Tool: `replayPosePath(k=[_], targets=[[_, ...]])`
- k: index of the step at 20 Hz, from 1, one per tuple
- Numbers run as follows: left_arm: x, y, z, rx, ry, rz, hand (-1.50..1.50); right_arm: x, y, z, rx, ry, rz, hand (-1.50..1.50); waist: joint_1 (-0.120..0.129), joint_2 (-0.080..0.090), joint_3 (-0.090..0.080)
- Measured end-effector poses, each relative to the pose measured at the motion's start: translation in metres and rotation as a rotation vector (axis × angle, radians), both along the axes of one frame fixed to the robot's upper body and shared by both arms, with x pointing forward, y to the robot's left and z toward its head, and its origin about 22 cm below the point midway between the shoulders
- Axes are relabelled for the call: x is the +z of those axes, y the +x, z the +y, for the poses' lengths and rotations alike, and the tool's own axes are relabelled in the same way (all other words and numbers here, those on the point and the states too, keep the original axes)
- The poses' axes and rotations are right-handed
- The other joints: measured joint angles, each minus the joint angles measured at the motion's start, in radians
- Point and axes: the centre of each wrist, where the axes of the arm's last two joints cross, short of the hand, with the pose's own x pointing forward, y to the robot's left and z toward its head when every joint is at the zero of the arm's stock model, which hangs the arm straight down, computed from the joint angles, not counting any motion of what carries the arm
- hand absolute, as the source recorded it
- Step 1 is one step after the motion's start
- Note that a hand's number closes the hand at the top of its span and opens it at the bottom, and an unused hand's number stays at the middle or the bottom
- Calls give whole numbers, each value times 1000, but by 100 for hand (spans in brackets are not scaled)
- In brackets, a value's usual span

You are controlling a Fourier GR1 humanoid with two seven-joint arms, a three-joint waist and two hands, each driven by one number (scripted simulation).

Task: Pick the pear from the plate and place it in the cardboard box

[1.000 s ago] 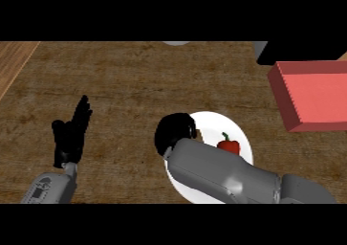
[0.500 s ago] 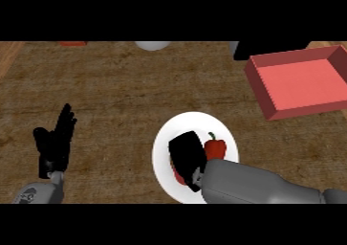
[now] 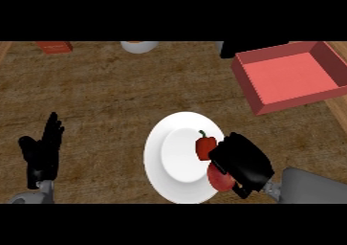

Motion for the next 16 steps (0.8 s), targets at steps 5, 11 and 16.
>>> replayPosePath(k=[5,11,16], targets=[[-1,-4,3,19,-4,-3,0,45,-3,-56,13,152,-94,150,-15,5,-1],[0,-7,1,4,-11,-19,0,97,-8,-120,-37,247,-185,150,3,14,-1],[5,-5,-1,-26,-5,-28,0,138,1,-173,-99,289,-265,150,27,21,-1]])
